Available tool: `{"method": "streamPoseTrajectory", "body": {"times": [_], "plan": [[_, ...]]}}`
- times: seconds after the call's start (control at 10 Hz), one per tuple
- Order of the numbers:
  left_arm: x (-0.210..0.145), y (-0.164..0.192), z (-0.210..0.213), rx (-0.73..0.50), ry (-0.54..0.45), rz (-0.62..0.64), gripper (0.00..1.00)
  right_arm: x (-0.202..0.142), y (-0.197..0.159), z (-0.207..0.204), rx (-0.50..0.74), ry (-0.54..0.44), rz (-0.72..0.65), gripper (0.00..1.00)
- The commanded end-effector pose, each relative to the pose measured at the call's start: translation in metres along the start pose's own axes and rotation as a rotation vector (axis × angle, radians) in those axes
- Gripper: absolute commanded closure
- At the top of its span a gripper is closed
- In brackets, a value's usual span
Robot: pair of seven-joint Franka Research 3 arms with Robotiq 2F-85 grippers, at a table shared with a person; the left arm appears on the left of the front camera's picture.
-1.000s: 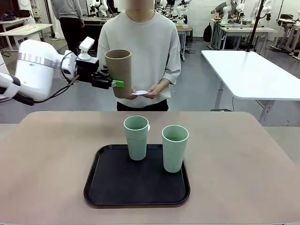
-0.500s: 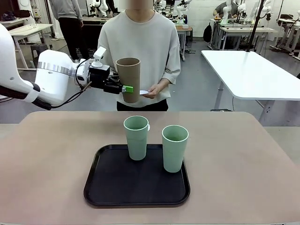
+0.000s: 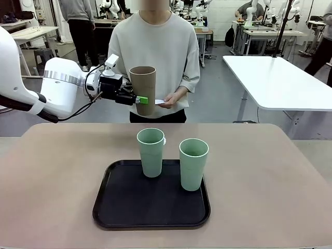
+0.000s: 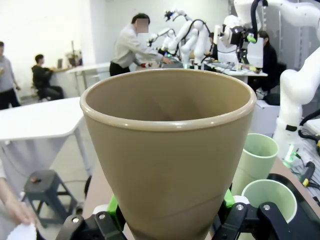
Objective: Place coasters on the table and set cups on them.
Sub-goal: Pick up one Reusable plastic cup and place it on a coaster set by the human.
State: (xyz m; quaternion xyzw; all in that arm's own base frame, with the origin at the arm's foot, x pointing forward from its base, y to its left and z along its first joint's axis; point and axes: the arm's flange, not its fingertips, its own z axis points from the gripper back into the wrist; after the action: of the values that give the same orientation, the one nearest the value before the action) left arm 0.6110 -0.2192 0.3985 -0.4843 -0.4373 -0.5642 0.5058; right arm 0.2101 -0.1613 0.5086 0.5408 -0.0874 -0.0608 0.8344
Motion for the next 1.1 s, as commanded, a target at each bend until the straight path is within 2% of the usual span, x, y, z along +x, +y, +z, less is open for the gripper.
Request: {"method": "streamPoseTrajectory", "body": {"times": [0.0,0.9,1.0], "plan": [[0.0001,0.0007,-0.0007,0.001,-0.004,-0.012,0.16,0.0017,0.0011,-0.0002,0.024,-0.004,0.003,0.00],[-0.0001,0.0000,0.0000,0.000,0.000,0.000,0.16,0.0017,0.0011,-0.0002,0.024,-0.004,0.003,0.00],[-0.0042,0.0039,-0.0002,-0.035,-0.006,-0.007,0.16,0.0017,0.0011,-0.0002,0.024,-0.004,0.003,0.00]]}}
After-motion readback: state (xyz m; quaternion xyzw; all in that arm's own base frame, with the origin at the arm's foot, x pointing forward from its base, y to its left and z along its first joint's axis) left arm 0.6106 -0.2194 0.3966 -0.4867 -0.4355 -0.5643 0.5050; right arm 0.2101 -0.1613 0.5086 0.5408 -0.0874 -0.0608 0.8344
